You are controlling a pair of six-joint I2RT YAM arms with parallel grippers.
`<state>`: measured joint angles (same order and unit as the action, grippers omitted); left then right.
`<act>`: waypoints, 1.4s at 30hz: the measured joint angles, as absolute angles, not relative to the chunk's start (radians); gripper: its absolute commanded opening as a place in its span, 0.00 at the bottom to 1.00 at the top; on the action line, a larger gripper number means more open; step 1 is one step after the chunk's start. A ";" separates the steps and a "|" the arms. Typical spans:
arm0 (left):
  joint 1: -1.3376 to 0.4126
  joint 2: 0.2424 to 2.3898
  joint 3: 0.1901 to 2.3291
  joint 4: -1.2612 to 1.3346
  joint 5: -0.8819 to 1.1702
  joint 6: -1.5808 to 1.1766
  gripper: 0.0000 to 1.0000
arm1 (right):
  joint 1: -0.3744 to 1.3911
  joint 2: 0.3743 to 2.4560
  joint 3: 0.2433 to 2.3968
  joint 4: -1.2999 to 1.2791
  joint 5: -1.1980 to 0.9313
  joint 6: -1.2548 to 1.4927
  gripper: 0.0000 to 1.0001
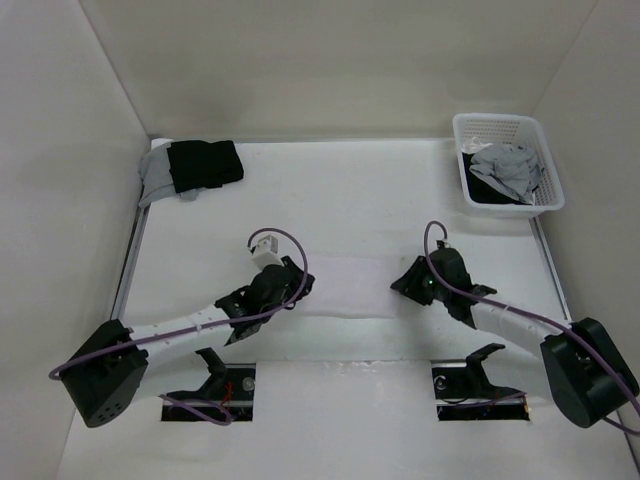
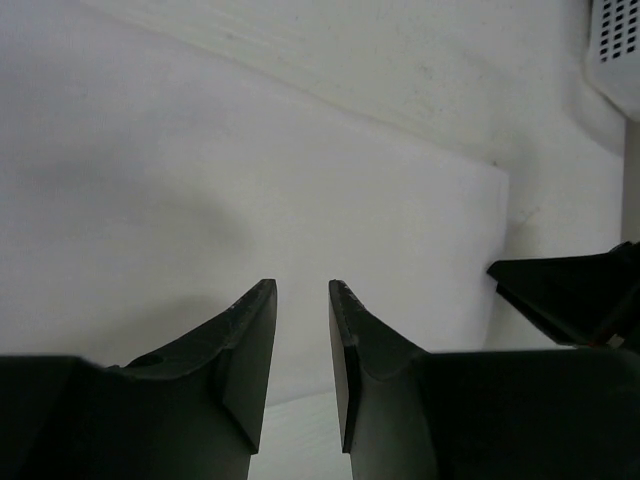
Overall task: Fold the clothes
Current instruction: Fold the tank top
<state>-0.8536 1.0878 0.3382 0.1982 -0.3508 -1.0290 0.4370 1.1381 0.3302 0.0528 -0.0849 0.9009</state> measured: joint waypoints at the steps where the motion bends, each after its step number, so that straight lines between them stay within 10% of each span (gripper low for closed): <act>1: -0.845 1.084 0.341 0.207 -0.351 -1.029 0.26 | 0.437 1.139 0.327 0.057 -0.092 0.902 0.35; 11: -0.746 0.978 0.344 0.237 -0.340 -1.002 0.26 | 0.440 1.195 0.312 0.116 -0.136 0.949 0.03; 22: -0.708 0.930 0.348 0.223 -0.313 -0.971 0.26 | 0.511 0.796 0.424 -0.174 -0.013 0.926 0.01; 36: -0.435 0.698 0.373 0.100 -0.209 -0.931 0.27 | 0.926 1.476 1.104 -0.270 0.133 0.846 0.07; 42: -0.314 0.609 0.373 0.043 -0.141 -0.930 0.28 | 1.018 1.816 1.346 -0.268 0.124 0.851 0.40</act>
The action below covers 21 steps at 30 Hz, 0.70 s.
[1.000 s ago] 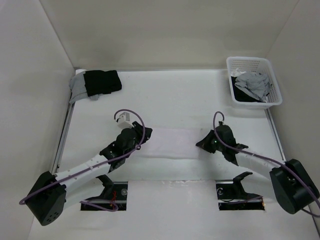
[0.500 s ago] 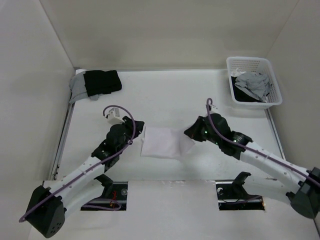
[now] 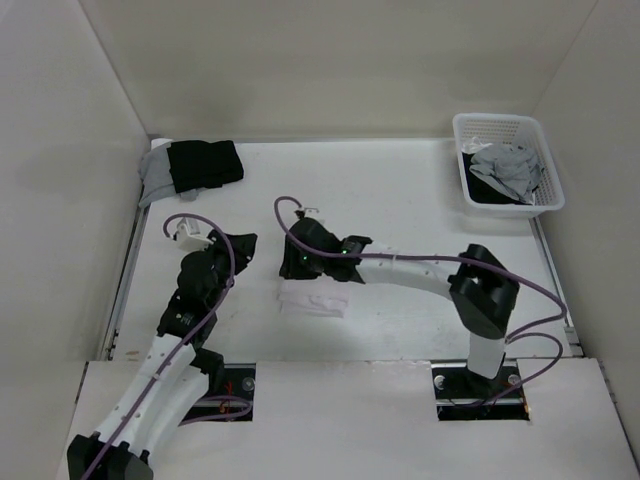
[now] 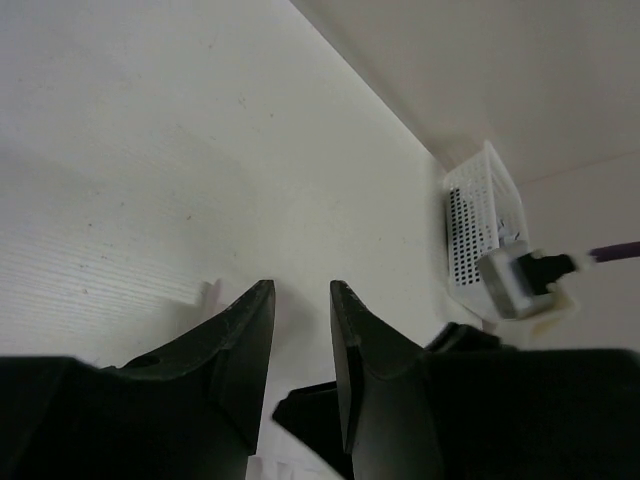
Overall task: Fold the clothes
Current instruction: Fold the tank top
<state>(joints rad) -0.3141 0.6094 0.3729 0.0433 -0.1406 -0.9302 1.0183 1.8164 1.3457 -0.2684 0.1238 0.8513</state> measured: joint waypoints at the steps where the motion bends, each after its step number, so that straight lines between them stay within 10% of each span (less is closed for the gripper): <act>1: -0.298 0.598 0.373 0.035 -0.129 -0.931 0.28 | 1.035 1.851 1.365 -0.269 0.123 0.850 0.42; 7: -0.267 0.588 0.373 0.002 -0.086 -0.931 0.28 | 1.095 1.824 1.347 -0.273 0.130 0.843 0.40; 12: -0.385 0.706 0.373 0.048 -0.090 -0.931 0.36 | 1.066 1.630 1.202 -0.236 0.160 0.826 0.06; 21: -0.597 1.124 0.373 0.254 -0.118 -0.913 0.39 | 0.981 1.507 0.888 -0.086 0.181 0.822 0.05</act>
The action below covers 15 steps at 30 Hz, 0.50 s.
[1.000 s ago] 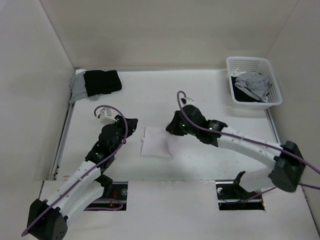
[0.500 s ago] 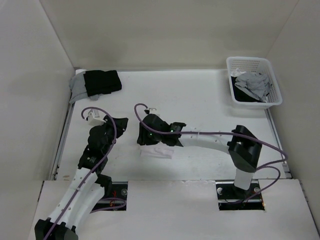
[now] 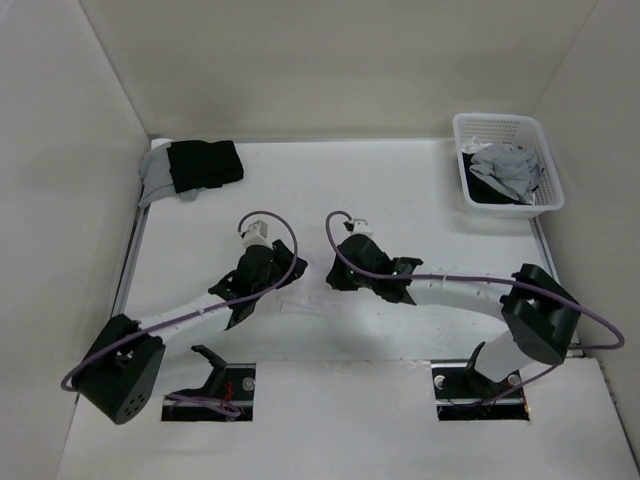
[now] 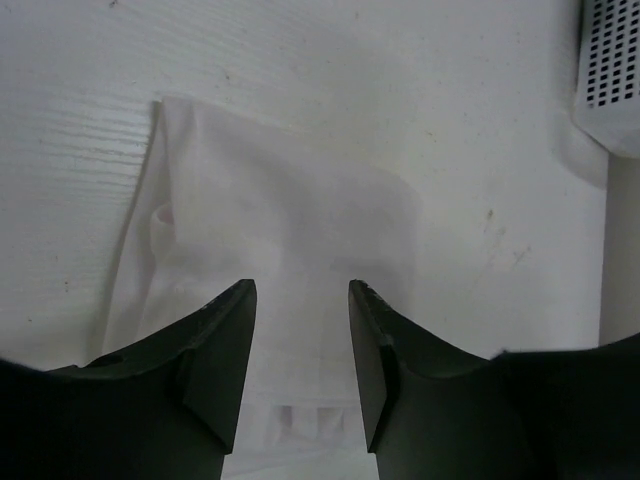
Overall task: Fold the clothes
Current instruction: Fold the tank top
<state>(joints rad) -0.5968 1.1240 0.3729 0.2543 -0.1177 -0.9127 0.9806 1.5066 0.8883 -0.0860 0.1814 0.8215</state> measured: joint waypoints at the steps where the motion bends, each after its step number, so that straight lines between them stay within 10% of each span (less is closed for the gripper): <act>1: -0.598 1.157 0.373 0.275 -0.119 -0.916 0.39 | 0.961 1.528 0.887 -0.071 0.172 0.816 0.05; 15: -0.619 1.141 0.171 0.416 -0.131 -1.026 0.39 | 0.798 1.826 0.905 0.239 0.049 0.895 0.04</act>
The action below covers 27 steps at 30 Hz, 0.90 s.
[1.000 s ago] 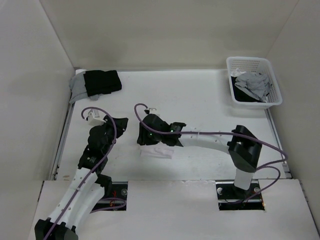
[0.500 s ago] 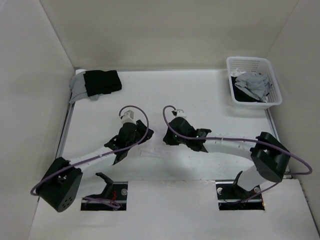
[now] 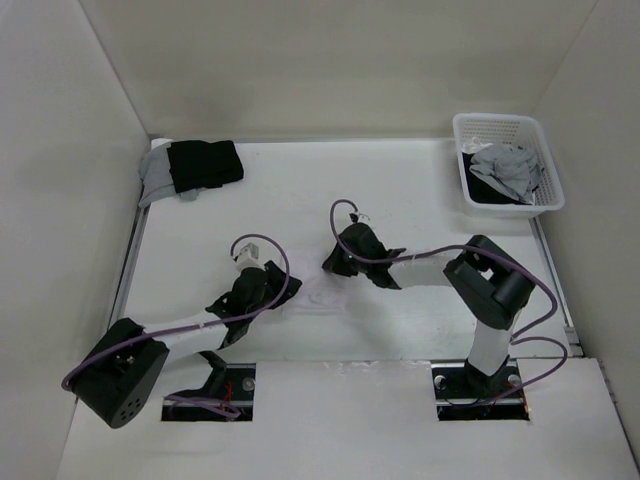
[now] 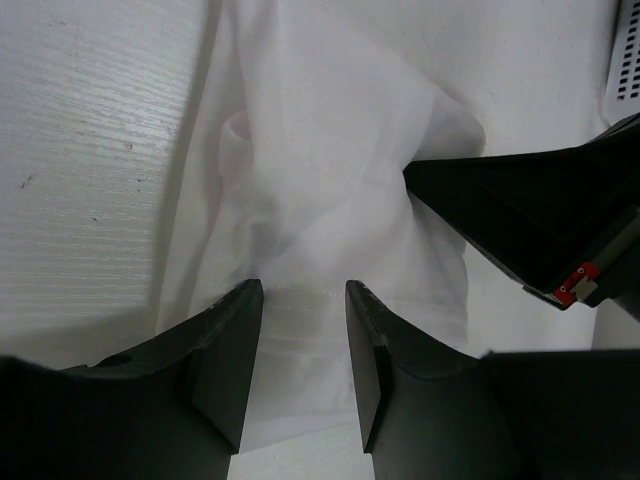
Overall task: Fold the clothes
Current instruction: Fold the tank top
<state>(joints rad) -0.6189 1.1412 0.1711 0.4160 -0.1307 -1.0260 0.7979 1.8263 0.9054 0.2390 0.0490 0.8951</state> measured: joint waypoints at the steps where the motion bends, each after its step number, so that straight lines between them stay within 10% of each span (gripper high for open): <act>1: -0.613 1.140 0.165 0.423 -0.128 -1.034 0.40 | 0.798 1.830 0.896 0.263 0.042 0.907 0.06; 15: -0.605 0.649 0.112 0.122 -0.200 -1.022 0.69 | 0.787 1.629 0.783 0.353 -0.047 0.913 0.51; 27: -0.557 1.076 0.243 0.199 -0.148 -0.885 0.59 | 0.787 1.243 0.669 0.297 -0.029 0.841 0.57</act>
<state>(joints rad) -0.5571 1.0763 0.2432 0.1989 -0.1478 -0.8848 0.7868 1.2434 0.6685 0.2966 -0.0292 0.8410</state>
